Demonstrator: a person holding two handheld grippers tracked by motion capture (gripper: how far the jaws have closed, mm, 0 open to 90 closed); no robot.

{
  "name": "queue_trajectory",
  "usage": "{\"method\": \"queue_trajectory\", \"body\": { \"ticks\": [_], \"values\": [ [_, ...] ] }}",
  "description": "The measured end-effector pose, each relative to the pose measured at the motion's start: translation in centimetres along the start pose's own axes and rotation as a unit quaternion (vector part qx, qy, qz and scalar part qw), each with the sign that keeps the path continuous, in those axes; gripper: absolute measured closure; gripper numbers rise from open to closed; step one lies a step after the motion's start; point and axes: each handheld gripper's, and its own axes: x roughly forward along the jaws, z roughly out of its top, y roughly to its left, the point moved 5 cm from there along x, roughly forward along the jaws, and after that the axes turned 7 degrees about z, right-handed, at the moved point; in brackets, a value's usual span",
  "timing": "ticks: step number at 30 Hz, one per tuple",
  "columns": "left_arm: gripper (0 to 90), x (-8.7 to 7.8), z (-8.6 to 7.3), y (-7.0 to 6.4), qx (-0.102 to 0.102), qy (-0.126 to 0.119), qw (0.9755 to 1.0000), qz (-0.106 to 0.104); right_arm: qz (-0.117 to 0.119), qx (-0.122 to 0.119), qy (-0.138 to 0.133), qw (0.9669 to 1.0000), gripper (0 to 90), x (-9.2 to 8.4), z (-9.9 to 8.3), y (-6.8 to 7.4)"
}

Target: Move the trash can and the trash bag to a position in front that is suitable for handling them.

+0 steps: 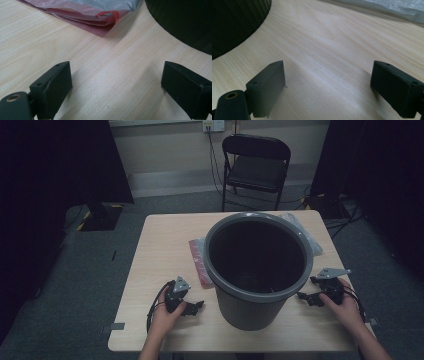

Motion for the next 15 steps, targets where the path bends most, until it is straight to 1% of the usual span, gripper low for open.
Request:
{"method": "queue_trajectory", "body": {
  "ticks": [3,6,15],
  "values": [
    [9.0,-0.01,0.0,0.0,0.0,0.0,1.0,0.001,0.001,-0.001,0.0,1.0,11.6,0.01,0.01,-0.02],
    [9.0,-0.05,-0.05,-0.09,-0.005,0.002,1.0,0.002,0.002,-0.001,0.0,1.0,11.6,0.01,0.02,-0.05],
    [9.5,-0.11,-0.07,-0.02,-0.005,0.0,1.0,0.003,0.003,-0.004,0.001,1.0,11.6,0.0,0.01,-0.09]
  ]
}}
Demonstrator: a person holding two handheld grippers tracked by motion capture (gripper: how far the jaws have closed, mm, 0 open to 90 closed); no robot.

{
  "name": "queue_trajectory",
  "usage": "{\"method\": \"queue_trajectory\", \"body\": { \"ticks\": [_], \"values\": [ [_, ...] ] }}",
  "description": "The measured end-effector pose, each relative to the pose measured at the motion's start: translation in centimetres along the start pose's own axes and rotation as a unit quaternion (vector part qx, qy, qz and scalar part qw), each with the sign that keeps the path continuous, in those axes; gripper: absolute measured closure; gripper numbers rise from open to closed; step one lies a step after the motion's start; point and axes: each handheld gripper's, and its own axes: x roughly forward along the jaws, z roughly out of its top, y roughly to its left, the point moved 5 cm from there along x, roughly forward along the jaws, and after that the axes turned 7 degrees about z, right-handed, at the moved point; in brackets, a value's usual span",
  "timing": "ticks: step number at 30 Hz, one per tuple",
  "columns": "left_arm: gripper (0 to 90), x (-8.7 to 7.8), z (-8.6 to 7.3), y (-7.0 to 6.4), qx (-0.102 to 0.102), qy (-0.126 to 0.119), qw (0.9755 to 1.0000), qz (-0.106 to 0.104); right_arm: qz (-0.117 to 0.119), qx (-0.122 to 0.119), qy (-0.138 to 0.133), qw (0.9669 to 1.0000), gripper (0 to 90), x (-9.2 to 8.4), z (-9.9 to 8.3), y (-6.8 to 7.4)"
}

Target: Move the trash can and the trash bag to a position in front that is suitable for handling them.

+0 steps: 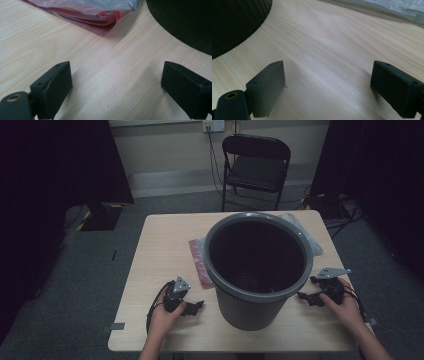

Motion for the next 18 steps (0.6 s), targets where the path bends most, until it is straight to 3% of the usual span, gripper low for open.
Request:
{"method": "queue_trajectory", "body": {
  "ticks": [2,8,10,11,16,18],
  "values": [
    [17.1,-0.3,-0.1,0.4,-0.003,-0.002,1.0,0.001,0.002,-0.001,0.0,1.0,11.6,0.0,0.0,0.0],
    [16.3,-0.8,0.4,0.8,-0.01,-0.013,0.9998,-0.007,0.006,-0.004,-0.001,1.0,11.6,0.1,0.1,-0.2],
    [16.3,-0.6,1.0,0.9,0.001,-0.008,0.9999,-0.008,0.006,-0.005,0.0,1.0,11.6,0.1,0.1,-0.2],
    [16.6,-0.4,1.8,1.2,0.021,-0.003,0.9998,-0.003,0.007,-0.005,0.001,1.0,11.6,0.1,0.1,-0.3],
    [16.3,-0.2,4.2,1.7,0.015,-0.012,0.9998,-0.008,0.007,-0.005,0.001,1.0,11.6,0.1,0.1,-0.2],
    [16.2,0.5,5.9,1.6,0.052,-0.002,0.9987,-0.002,0.007,-0.006,0.001,1.0,11.6,0.1,0.1,-0.2]
  ]
}}
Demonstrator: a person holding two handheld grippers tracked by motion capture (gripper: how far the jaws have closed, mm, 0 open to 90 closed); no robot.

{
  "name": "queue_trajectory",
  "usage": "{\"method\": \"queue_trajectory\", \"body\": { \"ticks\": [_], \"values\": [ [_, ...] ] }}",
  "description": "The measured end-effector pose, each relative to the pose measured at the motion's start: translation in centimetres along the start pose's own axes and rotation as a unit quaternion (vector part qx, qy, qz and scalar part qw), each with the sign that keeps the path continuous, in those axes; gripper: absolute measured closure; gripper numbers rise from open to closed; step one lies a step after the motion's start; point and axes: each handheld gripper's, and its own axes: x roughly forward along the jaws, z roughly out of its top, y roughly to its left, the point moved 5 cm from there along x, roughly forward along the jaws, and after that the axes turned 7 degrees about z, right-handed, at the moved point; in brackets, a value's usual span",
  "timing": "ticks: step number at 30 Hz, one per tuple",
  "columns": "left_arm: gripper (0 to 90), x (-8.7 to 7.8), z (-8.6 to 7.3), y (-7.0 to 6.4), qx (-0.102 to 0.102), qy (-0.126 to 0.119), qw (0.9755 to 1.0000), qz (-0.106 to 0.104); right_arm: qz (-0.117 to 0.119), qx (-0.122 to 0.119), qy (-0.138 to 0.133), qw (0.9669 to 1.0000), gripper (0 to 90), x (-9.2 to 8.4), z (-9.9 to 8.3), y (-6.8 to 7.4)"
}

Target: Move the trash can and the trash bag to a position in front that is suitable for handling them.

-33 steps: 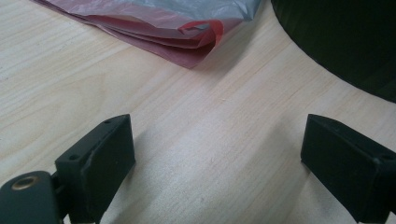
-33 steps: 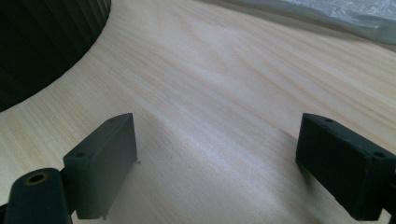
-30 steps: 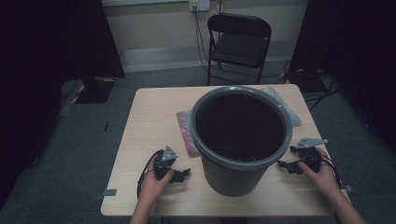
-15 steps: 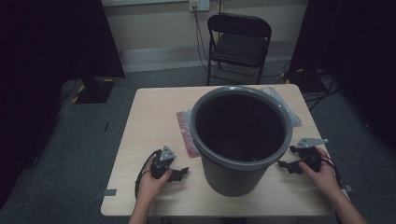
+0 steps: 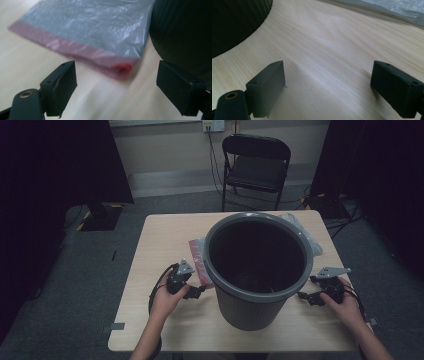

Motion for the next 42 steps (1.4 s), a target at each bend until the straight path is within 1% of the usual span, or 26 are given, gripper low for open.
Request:
{"method": "queue_trajectory", "body": {
  "ticks": [2,5,6,7,9,11,12,13,14,15,16,17,18,20,21,22,23,24,25,30,31,32,34,39,41,42],
  "values": [
    [16.3,0.2,0.4,-0.1,0.005,0.002,1.0,-0.006,0.0,0.0,0.0,1.0,11.6,0.0,0.0,0.0],
    [16.6,1.8,2.2,-0.2,0.021,0.01,0.9995,-0.022,-0.001,0.0,0.0,1.0,11.7,-0.1,-0.1,0.0],
    [16.6,1.8,2.2,-0.2,0.021,0.01,0.9995,-0.022,-0.001,0.0,0.0,1.0,11.7,-0.1,-0.1,0.0],
    [16.6,2.9,3.1,0.2,0.02,0.014,0.9995,-0.022,-0.002,0.001,-0.001,1.0,11.7,-0.1,-0.1,0.1],
    [16.6,3.3,3.3,0.4,0.019,0.017,0.9994,-0.024,-0.001,0.001,-0.001,1.0,11.6,-0.1,-0.1,0.1],
    [16.5,4.7,3.9,0.9,0.006,0.014,0.9996,-0.022,-0.001,0.002,0.0,1.0,11.6,-0.1,-0.1,0.0],
    [16.5,4.7,3.9,0.9,0.006,0.014,0.9996,-0.022,-0.001,0.002,0.0,1.0,11.6,-0.1,-0.1,0.0],
    [16.5,5.2,4.0,1.0,0.009,0.025,0.9995,-0.016,-0.001,0.002,-0.001,1.0,11.6,-0.1,-0.1,0.0],
    [16.6,5.8,3.9,1.0,0.007,0.026,0.9996,-0.011,-0.001,0.002,-0.001,1.0,11.6,-0.1,-0.1,0.0],
    [16.6,6.2,3.8,1.1,0.017,0.034,0.9993,-0.007,-0.001,0.001,-0.001,1.0,11.6,-0.1,-0.1,0.0],
    [16.6,6.5,3.8,1.1,0.016,0.037,0.9991,-0.008,-0.001,0.001,-0.001,1.0,11.6,-0.1,-0.1,0.0],
    [16.7,7.0,3.5,1.1,0.007,0.043,0.999,-0.013,-0.001,0.001,0.0,1.0,11.6,-0.1,-0.1,0.0],
    [16.8,7.4,3.4,1.1,0.003,0.037,0.9992,-0.017,-0.001,0.001,0.0,1.0,11.5,-0.1,-0.1,0.0],
    [16.7,7.8,3.0,1.2,-0.003,0.049,0.9986,-0.021,-0.001,0.001,0.0,1.0,11.6,-0.1,-0.1,0.0],
    [16.7,7.9,2.9,1.1,-0.012,0.044,0.9987,-0.021,-0.001,0.001,0.0,1.0,11.6,-0.1,-0.1,0.0],
    [16.7,8.0,2.7,1.3,-0.011,0.042,0.9988,-0.024,-0.001,0.001,0.0,1.0,11.6,-0.1,-0.1,0.0],
    [16.7,7.9,2.6,1.4,-0.019,0.045,0.9986,-0.017,-0.001,0.0,0.0,1.0,11.6,-0.1,-0.1,0.0],
    [16.7,7.9,2.4,1.4,-0.023,0.048,0.9983,-0.025,-0.001,0.0,0.0,1.0,11.6,-0.1,-0.1,0.0],
    [16.6,7.9,2.3,1.5,-0.027,0.044,0.9985,-0.021,-0.001,0.0,0.0,1.0,11.6,-0.1,-0.1,0.0],
    [16.0,7.1,1.4,2.0,-0.03,0.041,0.9984,-0.024,-0.001,0.0,0.0,1.0,11.6,-0.1,-0.1,0.0],
    [16.0,6.9,1.1,2.1,-0.038,0.037,0.9984,-0.018,-0.001,0.0,0.0,1.0,11.6,-0.1,-0.1,0.0],
    [16.0,6.9,1.1,2.1,-0.038,0.037,0.9984,-0.018,-0.001,0.0,0.0,1.0,11.6,-0.1,-0.1,0.0],
    [15.9,6.3,0.5,2.1,-0.035,0.039,0.9985,-0.018,-0.001,0.0,0.0,1.0,11.6,-0.1,-0.1,0.0],
    [16.0,4.4,-1.0,1.9,-0.043,0.049,0.9977,-0.02,-0.001,0.0,0.0,1.0,11.6,-0.1,-0.1,0.0],
    [16.0,3.6,-1.8,2.0,-0.05,0.049,0.9975,-0.007,-0.001,0.0,-0.001,1.0,11.6,-0.1,-0.1,0.0],
    [16.0,3.1,-2.3,2.1,-0.05,0.051,0.9974,-0.007,-0.001,0.0,-0.001,1.0,11.6,-0.1,-0.1,0.0]
  ]
}}
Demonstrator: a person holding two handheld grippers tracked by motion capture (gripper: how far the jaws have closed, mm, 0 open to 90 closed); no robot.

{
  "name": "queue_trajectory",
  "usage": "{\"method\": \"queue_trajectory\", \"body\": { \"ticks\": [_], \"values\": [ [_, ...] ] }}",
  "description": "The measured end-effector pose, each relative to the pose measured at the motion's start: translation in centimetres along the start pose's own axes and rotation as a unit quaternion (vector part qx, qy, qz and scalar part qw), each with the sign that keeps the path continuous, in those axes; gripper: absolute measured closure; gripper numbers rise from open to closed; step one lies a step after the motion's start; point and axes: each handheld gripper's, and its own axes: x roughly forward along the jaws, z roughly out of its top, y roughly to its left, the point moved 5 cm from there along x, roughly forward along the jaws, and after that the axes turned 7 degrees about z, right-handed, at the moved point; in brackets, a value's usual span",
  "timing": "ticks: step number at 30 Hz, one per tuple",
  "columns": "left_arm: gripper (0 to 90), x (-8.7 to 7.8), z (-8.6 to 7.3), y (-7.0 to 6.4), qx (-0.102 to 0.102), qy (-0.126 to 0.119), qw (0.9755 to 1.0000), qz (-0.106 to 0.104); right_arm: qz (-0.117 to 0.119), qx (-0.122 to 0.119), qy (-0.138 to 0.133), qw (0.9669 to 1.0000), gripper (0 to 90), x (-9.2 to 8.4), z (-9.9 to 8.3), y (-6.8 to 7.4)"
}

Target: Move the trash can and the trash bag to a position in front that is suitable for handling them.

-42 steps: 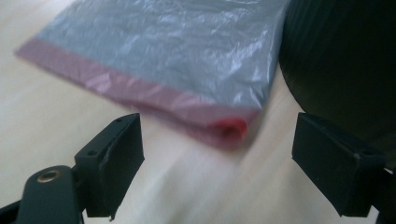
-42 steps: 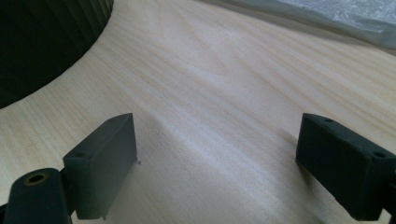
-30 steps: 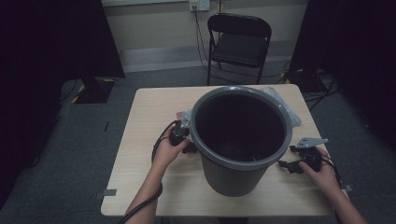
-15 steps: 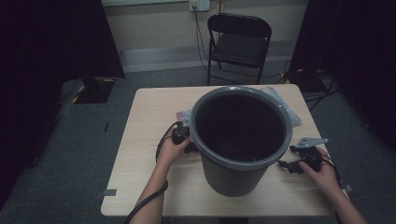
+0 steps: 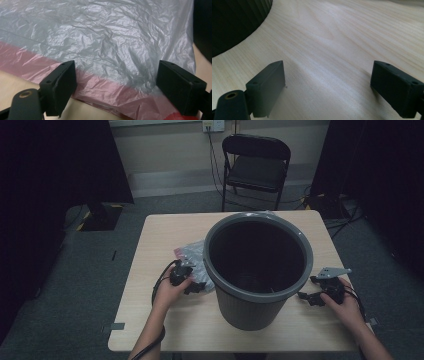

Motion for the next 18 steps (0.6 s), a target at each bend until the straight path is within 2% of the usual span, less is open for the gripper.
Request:
{"method": "queue_trajectory", "body": {
  "ticks": [2,4,7,8,9,12,14,17,18],
  "values": [
    [16.0,-0.7,-1.0,0.1,-0.006,-0.006,1.0,0.002,0.0,0.0,0.0,1.0,11.6,0.0,0.0,0.0],
    [16.0,-1.9,-2.1,0.1,-0.012,0.005,0.9999,0.011,0.0,0.0,0.0,1.0,11.7,0.0,0.0,0.0],
    [16.1,-3.0,-3.4,-0.2,-0.013,0.009,0.9998,0.014,0.0,0.0,0.0,1.0,11.6,0.0,0.0,0.0],
    [16.1,-3.5,-3.8,-0.2,-0.004,0.012,0.9998,0.013,0.0,0.0,0.0,1.0,11.6,0.0,0.0,0.0],
    [16.1,-4.1,-4.4,-0.5,-0.006,0.016,0.9998,0.01,0.0,0.0,0.0,1.0,11.6,0.0,0.0,0.0],
    [16.4,-4.7,-4.8,-0.8,0.004,0.027,0.9996,0.001,0.0,0.0,0.0,1.0,11.6,0.0,0.0,0.0],
    [16.7,-5.1,-4.7,-0.7,0.024,0.033,0.9992,0.005,0.0,0.0,0.0,1.0,11.6,0.0,0.0,0.0],
    [16.7,-5.0,-3.6,-0.2,0.03,0.032,0.999,0.009,0.0,0.0,0.0,1.0,11.6,0.0,0.0,0.0],
    [16.7,-4.8,-3.0,0.0,0.032,0.022,0.9992,0.013,0.0,0.0,0.0,1.0,11.6,0.0,0.0,0.0]
  ]
}}
